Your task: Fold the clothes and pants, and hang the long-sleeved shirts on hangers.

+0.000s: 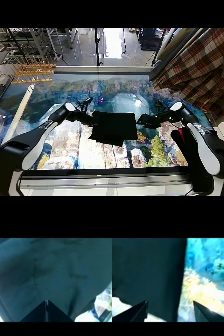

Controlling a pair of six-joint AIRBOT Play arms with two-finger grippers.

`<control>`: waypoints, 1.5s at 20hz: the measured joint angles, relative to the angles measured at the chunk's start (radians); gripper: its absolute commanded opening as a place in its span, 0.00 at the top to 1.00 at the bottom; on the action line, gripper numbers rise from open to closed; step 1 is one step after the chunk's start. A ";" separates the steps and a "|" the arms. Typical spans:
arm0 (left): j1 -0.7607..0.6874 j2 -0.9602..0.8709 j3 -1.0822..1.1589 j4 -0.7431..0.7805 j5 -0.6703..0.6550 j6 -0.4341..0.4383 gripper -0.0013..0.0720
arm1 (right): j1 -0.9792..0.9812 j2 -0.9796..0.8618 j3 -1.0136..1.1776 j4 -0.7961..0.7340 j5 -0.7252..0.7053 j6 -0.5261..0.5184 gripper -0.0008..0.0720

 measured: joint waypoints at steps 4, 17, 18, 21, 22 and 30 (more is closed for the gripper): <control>-0.006 -0.059 0.062 0.040 -0.050 -0.106 0.97 | -0.026 -0.135 0.034 0.146 -0.011 -0.122 0.09; 0.017 0.072 0.128 0.042 -0.356 -0.151 0.97 | 0.005 -0.152 0.254 0.301 0.099 -0.128 0.96; 0.022 0.126 0.130 0.036 -0.399 -0.134 0.97 | -0.036 -0.097 0.267 0.291 0.105 -0.086 0.96; 0.029 0.286 0.134 0.024 -0.520 -0.088 0.97 | -0.189 0.070 0.301 0.232 0.108 0.047 0.96; 0.030 0.340 0.134 0.019 -0.553 -0.072 0.97 | -0.249 0.122 0.310 0.209 0.115 0.092 0.96; 0.032 0.562 0.134 0.015 -0.629 0.044 0.97 | -0.840 0.430 0.245 -0.125 0.396 0.372 0.96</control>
